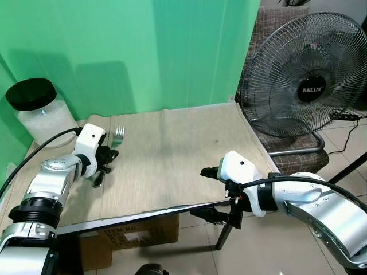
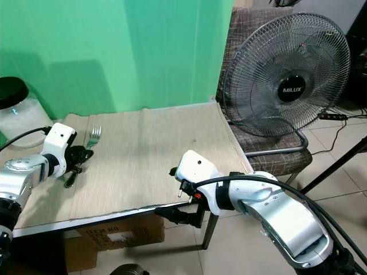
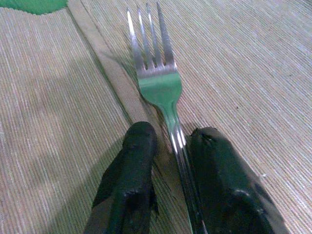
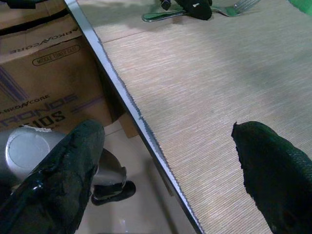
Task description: Setting the table
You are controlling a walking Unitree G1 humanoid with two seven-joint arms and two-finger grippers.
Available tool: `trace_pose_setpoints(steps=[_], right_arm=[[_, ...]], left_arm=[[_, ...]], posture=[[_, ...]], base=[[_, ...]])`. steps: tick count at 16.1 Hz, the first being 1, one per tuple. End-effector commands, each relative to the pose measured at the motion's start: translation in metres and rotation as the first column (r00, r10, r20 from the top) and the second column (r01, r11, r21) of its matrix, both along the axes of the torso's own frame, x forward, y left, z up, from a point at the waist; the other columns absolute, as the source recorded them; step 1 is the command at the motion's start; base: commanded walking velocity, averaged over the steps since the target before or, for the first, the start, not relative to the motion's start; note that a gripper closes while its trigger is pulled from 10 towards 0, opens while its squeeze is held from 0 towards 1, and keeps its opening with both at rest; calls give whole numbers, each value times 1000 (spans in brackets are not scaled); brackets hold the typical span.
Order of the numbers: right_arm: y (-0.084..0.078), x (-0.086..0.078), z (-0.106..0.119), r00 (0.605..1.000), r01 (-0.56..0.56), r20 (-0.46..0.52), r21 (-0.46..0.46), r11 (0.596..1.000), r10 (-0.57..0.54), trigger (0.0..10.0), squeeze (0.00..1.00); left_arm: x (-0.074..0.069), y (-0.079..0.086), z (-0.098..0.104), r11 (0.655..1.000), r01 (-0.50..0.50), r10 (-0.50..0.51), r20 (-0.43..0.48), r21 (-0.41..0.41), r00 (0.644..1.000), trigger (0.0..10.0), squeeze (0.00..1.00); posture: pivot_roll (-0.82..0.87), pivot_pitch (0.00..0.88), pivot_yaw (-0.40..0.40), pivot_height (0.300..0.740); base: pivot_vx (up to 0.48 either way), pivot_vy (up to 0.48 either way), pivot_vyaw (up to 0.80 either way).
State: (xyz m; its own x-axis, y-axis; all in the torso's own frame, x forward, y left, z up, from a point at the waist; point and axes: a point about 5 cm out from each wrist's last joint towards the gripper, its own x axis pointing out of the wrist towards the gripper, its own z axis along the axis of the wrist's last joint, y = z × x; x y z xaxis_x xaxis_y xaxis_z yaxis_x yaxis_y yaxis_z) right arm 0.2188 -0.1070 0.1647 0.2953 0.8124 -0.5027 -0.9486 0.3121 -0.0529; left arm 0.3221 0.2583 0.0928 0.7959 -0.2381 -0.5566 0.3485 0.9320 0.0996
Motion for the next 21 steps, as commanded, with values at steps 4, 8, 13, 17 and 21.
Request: trace_pose_setpoints(steps=[4,8,13,17,21], right_arm=[[1,-2,3,999,-28,16,5,1000,28,10000,0],[1,-1,3,999,-17,27,1,1000,17,10000,0],[-1,7,6,994,65,89,27,998,-67,10000,0],[-17,28,21,888,402,143,222,888,-437,10000,0],[-18,18,22,781,528,183,317,788,-597,10000,0]], left_arm=[[-3,1,-7,1000,16,-16,-31,2,999,0,0],[-3,2,-7,1000,21,-21,-20,2,1000,0,0],[-1,10,0,1000,-10,10,23,6,1000,0,0],[-5,1,37,976,66,-15,239,-206,971,0,0],[-23,-32,86,880,191,23,441,-435,897,0,0]], posture=[[60,0,21,740],[61,0,23,740],[59,0,28,740],[51,0,16,740],[37,0,15,740]], base=[[0,0,0],[0,0,0],[0,0,0],[0,0,0],[0,0,0]])
